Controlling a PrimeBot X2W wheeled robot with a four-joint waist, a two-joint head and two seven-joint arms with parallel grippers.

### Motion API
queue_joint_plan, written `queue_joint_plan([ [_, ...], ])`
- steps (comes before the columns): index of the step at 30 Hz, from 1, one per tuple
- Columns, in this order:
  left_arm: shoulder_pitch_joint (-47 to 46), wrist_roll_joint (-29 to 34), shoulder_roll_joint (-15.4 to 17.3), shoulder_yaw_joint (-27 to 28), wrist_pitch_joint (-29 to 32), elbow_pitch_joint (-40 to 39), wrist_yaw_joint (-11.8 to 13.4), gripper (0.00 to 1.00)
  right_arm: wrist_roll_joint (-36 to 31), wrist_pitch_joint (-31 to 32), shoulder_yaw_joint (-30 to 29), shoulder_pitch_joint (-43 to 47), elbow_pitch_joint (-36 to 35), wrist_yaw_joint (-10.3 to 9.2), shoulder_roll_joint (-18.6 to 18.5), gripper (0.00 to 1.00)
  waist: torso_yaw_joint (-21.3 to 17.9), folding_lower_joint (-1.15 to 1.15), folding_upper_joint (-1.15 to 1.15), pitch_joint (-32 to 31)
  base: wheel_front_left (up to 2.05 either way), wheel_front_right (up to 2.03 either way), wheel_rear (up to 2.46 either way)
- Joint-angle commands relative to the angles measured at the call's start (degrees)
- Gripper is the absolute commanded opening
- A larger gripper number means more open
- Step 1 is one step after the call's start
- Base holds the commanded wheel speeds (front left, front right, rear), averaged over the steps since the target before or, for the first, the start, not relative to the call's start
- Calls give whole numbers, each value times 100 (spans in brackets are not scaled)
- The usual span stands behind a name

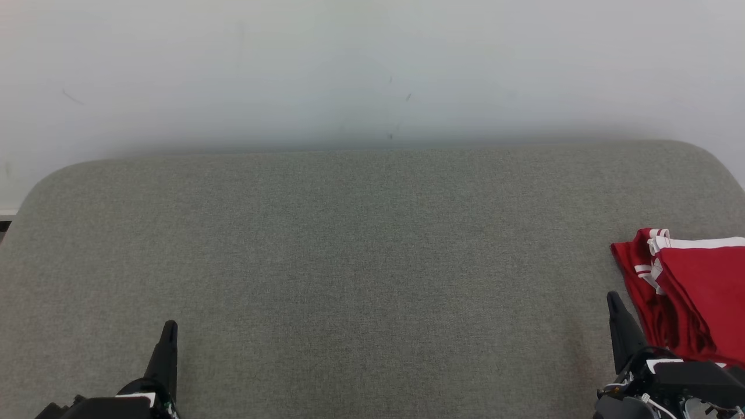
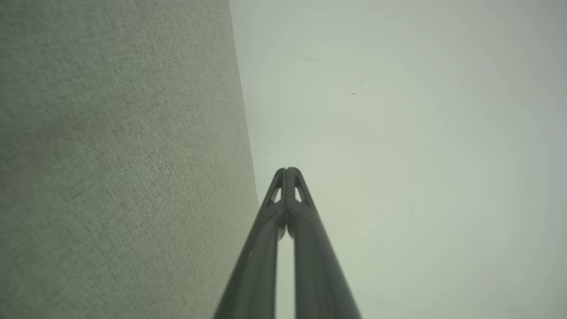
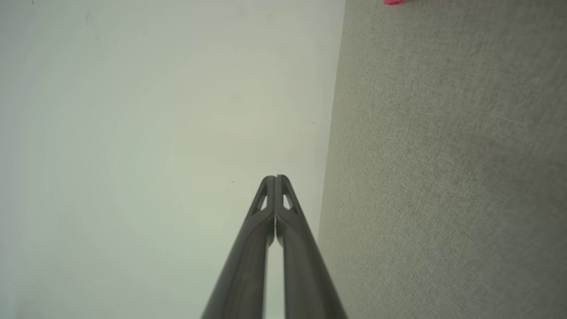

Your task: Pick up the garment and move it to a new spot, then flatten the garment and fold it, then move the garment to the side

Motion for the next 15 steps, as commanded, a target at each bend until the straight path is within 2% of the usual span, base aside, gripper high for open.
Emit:
queue_joint_plan([
  [1, -69, -56, -8, 22, 19, -17, 8, 0, 46, 18, -17, -56, -8, -10, 13, 0, 0, 0, 0, 1, 0, 0, 0],
  [15, -67, -54, -8, 21, 14, -15, 8, 0, 43, 17, -14, -54, -7, -10, 12, 0, 0, 0, 0, 1, 0, 0, 0],
])
